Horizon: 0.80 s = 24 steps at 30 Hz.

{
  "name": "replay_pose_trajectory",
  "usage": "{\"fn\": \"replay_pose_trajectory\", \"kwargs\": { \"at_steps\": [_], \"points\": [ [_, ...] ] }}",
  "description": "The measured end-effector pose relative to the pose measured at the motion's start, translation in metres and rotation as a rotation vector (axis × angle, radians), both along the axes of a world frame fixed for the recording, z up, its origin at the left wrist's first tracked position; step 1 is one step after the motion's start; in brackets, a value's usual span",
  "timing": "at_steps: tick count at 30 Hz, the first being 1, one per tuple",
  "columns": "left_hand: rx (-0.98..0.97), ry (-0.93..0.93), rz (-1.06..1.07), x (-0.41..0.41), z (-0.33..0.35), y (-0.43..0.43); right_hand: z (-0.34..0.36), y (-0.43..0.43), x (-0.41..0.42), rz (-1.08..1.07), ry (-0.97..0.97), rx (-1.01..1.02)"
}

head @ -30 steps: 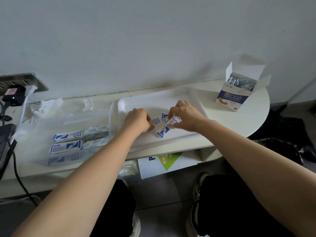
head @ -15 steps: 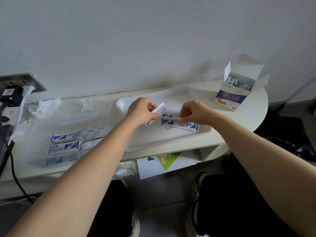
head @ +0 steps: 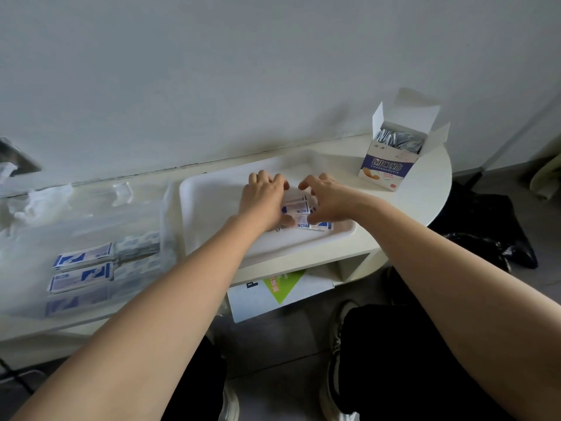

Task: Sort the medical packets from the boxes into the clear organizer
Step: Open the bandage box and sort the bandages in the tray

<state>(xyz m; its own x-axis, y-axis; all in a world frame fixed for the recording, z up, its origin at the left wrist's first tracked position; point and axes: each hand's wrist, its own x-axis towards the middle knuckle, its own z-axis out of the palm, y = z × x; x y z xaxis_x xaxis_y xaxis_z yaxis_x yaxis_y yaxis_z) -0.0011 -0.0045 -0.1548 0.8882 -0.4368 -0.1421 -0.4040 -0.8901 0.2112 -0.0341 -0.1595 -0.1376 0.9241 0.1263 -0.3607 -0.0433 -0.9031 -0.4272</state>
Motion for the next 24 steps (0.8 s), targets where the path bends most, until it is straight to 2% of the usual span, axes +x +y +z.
{"fn": "replay_pose_trajectory", "kwargs": {
  "at_steps": [7,24],
  "points": [
    [-0.034,0.078,-0.015,-0.003,-0.005,0.007,-0.004,0.01,-0.004,0.054,-0.053,-0.127],
    [-0.062,0.178,-0.015,-0.011,0.001,0.005,-0.008,0.006,-0.003,0.087,-0.098,-0.121]
  ]
}}
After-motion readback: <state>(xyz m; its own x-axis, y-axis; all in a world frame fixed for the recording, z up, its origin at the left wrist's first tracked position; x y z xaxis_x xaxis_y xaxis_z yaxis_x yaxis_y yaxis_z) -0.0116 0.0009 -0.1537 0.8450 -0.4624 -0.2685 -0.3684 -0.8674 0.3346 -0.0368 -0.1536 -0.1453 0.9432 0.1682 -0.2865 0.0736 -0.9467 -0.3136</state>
